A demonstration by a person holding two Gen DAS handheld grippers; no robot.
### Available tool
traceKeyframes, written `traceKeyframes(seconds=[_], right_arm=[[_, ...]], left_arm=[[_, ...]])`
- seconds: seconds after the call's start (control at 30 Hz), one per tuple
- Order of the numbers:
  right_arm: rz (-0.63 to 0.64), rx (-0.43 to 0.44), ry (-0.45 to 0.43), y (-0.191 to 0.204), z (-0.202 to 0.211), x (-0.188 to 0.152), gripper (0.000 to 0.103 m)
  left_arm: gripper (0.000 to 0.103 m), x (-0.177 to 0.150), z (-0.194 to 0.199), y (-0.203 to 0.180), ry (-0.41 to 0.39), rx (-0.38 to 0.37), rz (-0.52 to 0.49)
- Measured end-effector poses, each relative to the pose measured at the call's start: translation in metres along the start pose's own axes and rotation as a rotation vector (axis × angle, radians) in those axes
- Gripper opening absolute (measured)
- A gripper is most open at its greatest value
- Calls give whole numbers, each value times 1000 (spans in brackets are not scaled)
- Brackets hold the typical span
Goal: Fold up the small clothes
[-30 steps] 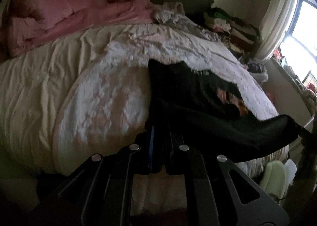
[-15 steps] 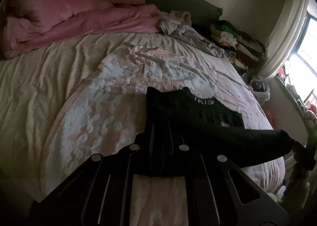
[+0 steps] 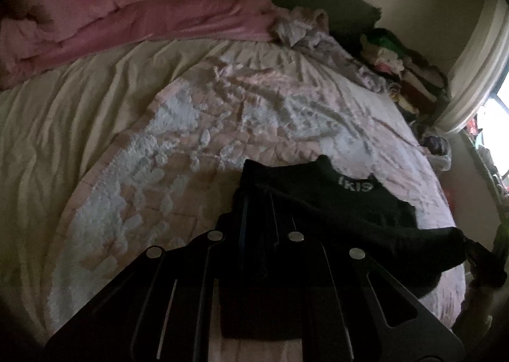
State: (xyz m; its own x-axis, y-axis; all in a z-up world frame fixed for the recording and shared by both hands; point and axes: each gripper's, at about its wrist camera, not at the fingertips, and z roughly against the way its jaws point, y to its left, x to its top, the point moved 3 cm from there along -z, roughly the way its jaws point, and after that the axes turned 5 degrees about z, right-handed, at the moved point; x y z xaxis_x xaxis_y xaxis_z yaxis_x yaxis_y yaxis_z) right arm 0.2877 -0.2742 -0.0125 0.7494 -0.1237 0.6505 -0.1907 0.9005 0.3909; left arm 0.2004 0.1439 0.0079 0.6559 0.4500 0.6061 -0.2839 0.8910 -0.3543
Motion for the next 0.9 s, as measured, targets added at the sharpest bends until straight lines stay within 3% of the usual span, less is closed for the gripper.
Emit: traceKeyframes(seconds=[0.1, 0.17, 0.2, 0.4, 0.53, 0.77, 0.9], right_arm=[[8, -43, 29, -3, -13, -6, 19], [-20, -51, 8, -8, -12, -9, 65], [-33, -51, -11, -11, -8, -10, 67], [25, -114, -96, -7, 21, -12, 67], [140, -117, -106, 16, 38, -26, 65], [305, -90, -1, 56, 29, -63, 30], [390, -155, 59, 68, 12, -83, 26]], left_arm=[[9, -1, -9, 7, -7, 26, 16], [21, -1, -10, 10, -9, 20, 32], [21, -1, -9, 11, -15, 25, 30], [26, -13, 12, 8, -84, 44, -29], [26, -33, 24, -1, -106, 47, -87], [27, -74, 24, -27, -78, 75, -258], [27, -97, 11, -37, -50, 106, -342]])
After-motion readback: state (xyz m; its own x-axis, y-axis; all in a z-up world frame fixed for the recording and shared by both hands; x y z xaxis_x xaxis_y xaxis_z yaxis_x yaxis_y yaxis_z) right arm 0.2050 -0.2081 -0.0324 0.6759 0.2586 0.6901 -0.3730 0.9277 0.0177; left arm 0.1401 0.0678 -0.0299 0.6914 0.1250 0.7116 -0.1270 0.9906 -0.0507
